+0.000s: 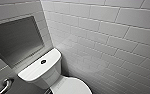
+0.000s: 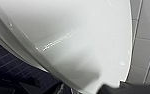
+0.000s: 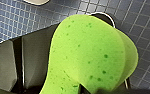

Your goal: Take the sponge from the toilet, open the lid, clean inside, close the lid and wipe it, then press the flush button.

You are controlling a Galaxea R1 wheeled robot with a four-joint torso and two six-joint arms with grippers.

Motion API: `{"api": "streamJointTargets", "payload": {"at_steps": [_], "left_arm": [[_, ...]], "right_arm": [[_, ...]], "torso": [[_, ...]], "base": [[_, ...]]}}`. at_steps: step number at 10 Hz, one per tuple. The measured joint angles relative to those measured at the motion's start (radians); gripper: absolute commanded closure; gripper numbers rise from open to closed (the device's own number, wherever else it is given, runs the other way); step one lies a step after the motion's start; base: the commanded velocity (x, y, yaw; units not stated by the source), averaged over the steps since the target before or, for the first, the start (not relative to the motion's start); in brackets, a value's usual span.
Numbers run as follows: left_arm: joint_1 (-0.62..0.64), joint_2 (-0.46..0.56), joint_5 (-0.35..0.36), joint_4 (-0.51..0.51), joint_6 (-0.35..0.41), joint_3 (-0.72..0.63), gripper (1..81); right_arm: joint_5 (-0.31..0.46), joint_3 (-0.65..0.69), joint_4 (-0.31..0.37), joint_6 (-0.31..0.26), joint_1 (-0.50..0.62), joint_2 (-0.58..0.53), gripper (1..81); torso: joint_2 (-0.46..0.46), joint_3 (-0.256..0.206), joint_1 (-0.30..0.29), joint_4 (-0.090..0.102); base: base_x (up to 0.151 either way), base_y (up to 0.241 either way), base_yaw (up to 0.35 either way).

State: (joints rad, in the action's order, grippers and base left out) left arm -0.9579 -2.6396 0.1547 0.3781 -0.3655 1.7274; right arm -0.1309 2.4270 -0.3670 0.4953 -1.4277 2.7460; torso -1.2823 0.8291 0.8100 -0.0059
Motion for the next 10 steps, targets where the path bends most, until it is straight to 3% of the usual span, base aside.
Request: {"api": "streamJointTargets", "payload": {"at_steps": [10], "left_arm": [[0.015,0.086,0.079,0.006,-0.017,-0.159,1.0]], "right_arm": [[0.0,0.0,0.0,0.0,0.0,0.003,81.1]], "torso": [[0.0,0.0,0.0,0.0]], "base": [[0.0,0.0,0.0]]}}
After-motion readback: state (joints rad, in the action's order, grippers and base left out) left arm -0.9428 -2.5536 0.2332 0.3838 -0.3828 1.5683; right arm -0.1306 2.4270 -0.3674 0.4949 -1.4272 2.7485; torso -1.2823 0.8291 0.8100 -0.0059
